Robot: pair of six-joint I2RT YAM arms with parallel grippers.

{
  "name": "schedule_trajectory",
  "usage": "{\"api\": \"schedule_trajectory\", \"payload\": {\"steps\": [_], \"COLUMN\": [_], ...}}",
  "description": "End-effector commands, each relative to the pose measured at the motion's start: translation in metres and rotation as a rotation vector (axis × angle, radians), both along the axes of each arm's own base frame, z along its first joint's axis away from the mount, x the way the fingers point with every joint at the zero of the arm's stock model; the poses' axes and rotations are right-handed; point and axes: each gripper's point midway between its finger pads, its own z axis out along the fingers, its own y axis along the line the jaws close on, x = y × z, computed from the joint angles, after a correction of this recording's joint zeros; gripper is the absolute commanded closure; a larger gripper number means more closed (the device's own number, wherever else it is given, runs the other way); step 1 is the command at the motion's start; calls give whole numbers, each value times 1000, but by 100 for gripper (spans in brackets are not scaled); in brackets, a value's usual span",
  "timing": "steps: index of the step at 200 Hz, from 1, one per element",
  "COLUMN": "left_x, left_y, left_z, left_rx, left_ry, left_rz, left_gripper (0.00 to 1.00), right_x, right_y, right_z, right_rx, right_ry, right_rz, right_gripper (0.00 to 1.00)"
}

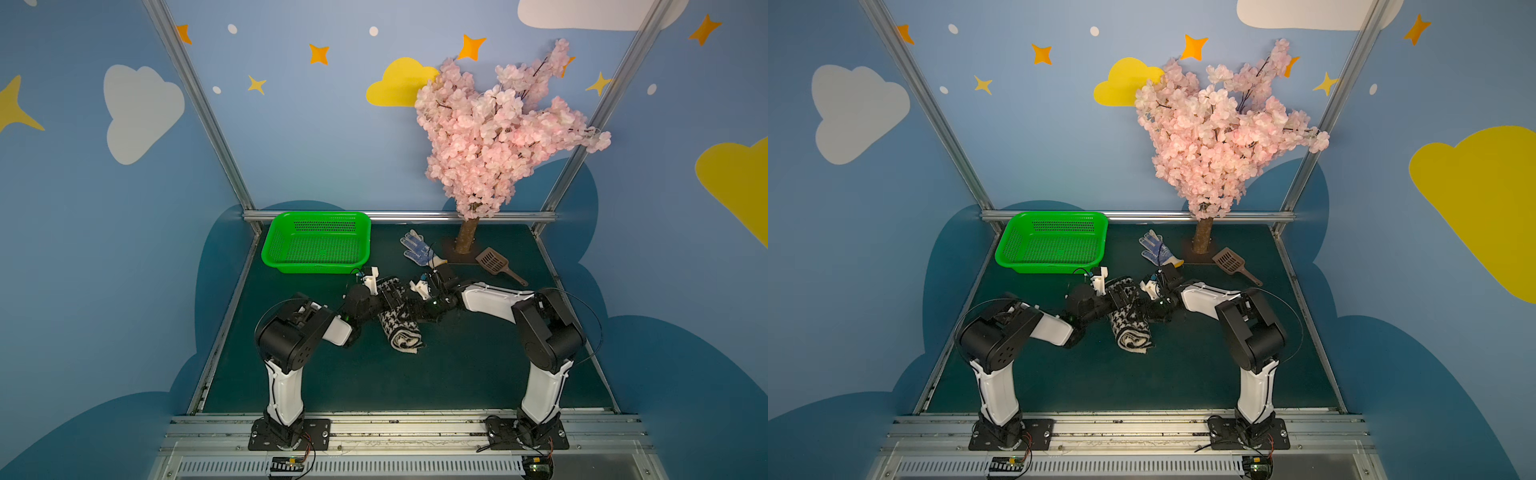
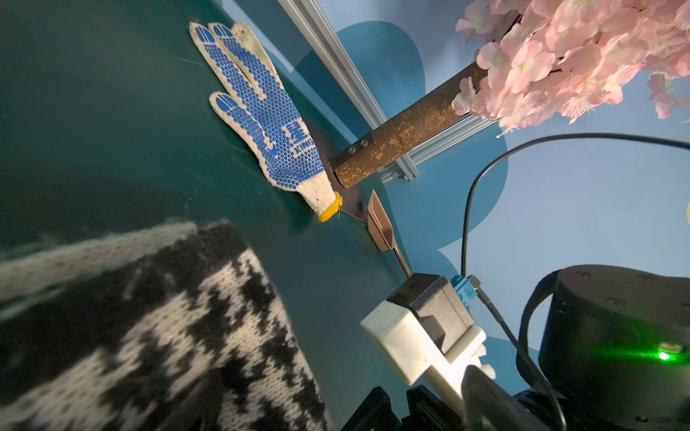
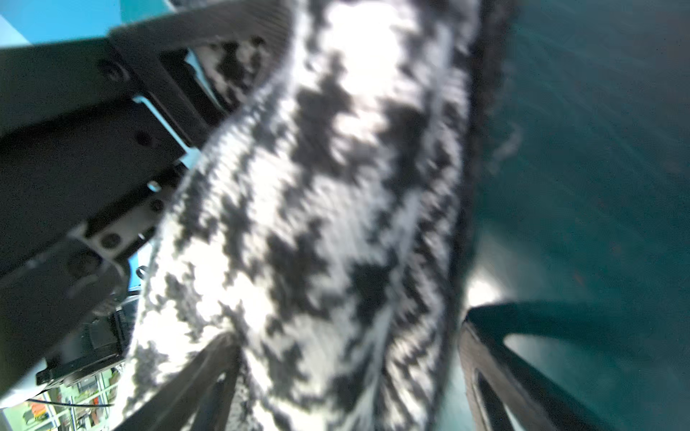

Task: Roll up the scarf and place it into the basket
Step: Pick up the scarf at the center of the board.

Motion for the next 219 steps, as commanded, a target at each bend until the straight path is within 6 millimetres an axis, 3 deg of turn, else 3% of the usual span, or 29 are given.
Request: {"api": "schedule_trajectory", "payload": {"steps": [1, 29, 62, 94, 114, 137, 166, 194, 219], "left_x": [-16, -17, -19, -20, -21, -23, -22, -22, -27], "left_y": [7, 6, 8, 8, 11, 19, 37, 64, 94], "left_z": [-56, -59, -59, -59, -55, -44, -9, 42, 99], "left_rx": [88, 90, 93, 89, 72, 71, 46, 48, 140], "left_ry": [169, 171, 169, 168, 158, 147, 108, 55, -11], "left_rz": [10, 6, 11, 11, 21, 33, 60, 90, 153], "left_gripper": [0, 0, 0, 0, 0, 0, 0, 0, 0], "right_x": [-9, -11, -18, -25, -26, -26, -33, -38, -31], "right_y": [15, 25, 26, 22, 16, 9, 6, 8, 15], "right_z": [-19, -26, -28, -35, -37, -34, -14, 23, 76], "right_rx": [12, 85, 133, 153, 173, 203, 298, 352, 391], "right_ry": [30, 72, 104, 132, 133, 138, 151, 115, 40], "right_rz": [33, 23, 11, -2, -22, -41, -40, -12, 15], "right_gripper": [10, 11, 32, 66, 100, 100, 100, 100, 100]}}
